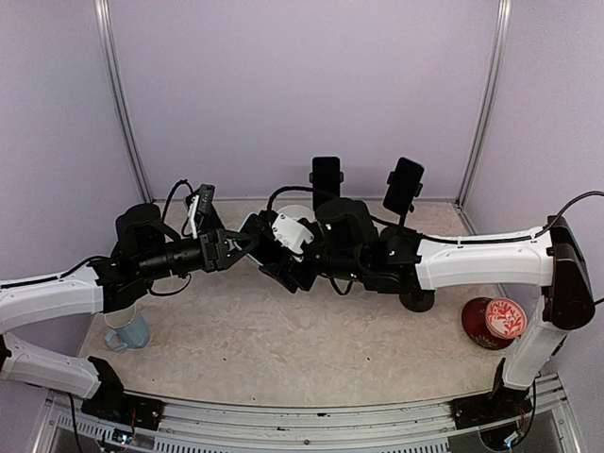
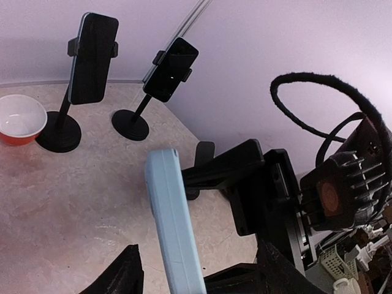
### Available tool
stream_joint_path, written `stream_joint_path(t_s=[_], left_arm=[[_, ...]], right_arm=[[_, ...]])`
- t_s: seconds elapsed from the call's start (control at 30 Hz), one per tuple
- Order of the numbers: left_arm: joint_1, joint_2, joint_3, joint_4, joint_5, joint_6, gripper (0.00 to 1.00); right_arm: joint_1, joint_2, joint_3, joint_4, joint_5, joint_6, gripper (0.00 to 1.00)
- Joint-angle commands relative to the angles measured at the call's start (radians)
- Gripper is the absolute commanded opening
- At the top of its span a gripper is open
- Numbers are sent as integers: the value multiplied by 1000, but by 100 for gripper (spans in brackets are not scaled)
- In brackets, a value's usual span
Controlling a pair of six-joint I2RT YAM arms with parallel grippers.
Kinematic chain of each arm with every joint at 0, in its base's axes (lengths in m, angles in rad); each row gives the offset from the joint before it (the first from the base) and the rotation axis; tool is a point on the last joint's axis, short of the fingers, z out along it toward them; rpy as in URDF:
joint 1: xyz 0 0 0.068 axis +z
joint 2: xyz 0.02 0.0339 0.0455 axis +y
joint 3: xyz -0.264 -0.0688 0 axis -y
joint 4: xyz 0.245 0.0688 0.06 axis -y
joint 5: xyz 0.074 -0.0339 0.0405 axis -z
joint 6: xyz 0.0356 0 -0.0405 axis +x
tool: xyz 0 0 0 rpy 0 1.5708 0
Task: Place the phone on the phone stand
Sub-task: Pass from the right arm to the left, then pass from the left arm to the right
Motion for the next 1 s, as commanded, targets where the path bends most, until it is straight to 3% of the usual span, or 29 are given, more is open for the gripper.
stream_joint_path(t_s=[0.0,0.2,0.23,0.4,0.57,0.77,0.97], left_arm=[[-5,23,37,42,31,-5,49],[-5,32,32,50,43,-13,2],[-5,31,31,52,47,-13,0],[-6,25,23,61,60,-13,0],[-6,7,27,27,104,35,0],[-5,0,60,-83,210,136,0],[-5,-16,67,-125,305,188,0]], right_arm=[[23,-47,23,105,16,-6,54],[35,-53,16,112,23,-10,59],[36,-55,14,112,15,-12,62],[35,-55,31,55,-21,-26,98],[-28,-94,29,-38,-228,11,100],[-229,-148,-1,-102,-668,183,100],[-273,-128,4,-200,-849,171,100]])
